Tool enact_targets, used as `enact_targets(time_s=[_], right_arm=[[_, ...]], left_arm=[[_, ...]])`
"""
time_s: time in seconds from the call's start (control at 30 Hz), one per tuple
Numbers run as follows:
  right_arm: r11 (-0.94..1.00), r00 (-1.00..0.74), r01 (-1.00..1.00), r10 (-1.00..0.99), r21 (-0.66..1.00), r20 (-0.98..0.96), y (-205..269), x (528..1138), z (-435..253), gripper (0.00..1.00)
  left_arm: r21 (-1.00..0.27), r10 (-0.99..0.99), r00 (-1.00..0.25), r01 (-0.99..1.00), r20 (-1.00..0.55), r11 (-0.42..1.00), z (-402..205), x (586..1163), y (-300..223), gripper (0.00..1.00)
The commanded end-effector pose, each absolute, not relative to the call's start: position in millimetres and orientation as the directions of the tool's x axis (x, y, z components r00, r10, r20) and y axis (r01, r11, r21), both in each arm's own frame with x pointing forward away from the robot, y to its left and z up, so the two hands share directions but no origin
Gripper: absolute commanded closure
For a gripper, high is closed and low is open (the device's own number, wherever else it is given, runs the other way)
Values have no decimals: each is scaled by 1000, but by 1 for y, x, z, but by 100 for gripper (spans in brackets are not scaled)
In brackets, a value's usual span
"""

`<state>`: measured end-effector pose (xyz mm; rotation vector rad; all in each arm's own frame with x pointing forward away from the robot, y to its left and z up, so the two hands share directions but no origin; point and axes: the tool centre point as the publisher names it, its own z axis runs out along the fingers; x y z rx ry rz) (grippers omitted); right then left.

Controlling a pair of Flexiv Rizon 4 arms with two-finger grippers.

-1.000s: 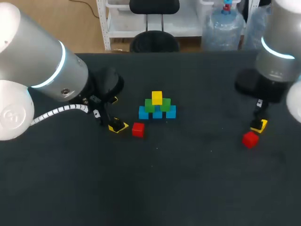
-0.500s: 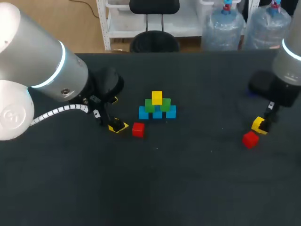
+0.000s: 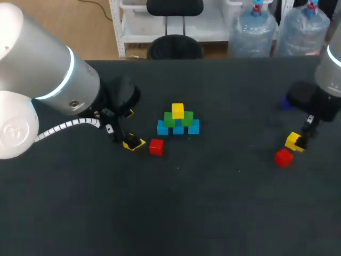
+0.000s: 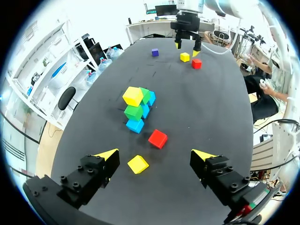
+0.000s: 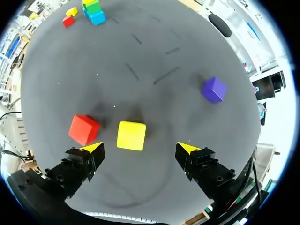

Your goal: Place the blue cubes, place green cubes on the blue cubes, place the yellow cubes on the green cubes, then place the red cubes on the yellow cubes, and place purple cube on the red cubes.

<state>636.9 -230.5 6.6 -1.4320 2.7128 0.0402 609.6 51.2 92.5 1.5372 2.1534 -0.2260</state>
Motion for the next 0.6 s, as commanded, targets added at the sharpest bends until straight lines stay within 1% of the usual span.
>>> enact_targets(time_s=[0.03, 0.13, 0.17, 0.2, 0.23, 0.33, 0.6], right_arm=[[561, -560, -828, -826, 12, -63, -225, 648, -1, 0], [557, -557, -830, -828, 17, -61, -221, 648, -2, 0], [556, -556, -831, -829, 17, -61, -220, 647, -1, 3], [554, -554, -832, -830, 17, -61, -219, 647, -1, 15], [553, -553, -833, -831, 18, -60, -218, 646, -1, 21], [548, -548, -836, -834, 17, -57, -216, 643, 1, 23], [547, -547, -837, -835, 14, -54, -214, 632, 5, 16]], left_arm=[[140, 846, -254, 924, -469, 356, 93, 610, 51, 0], [140, 846, -254, 924, -469, 356, 93, 610, 51, 0], [140, 846, -254, 924, -469, 356, 93, 610, 51, 0], [140, 846, -254, 924, -469, 356, 93, 610, 51, 0], [140, 846, -254, 924, -469, 356, 93, 610, 51, 0], [140, 846, -254, 924, -469, 356, 93, 610, 51, 0], [140, 846, -254, 924, -469, 356, 93, 610, 51, 0]])
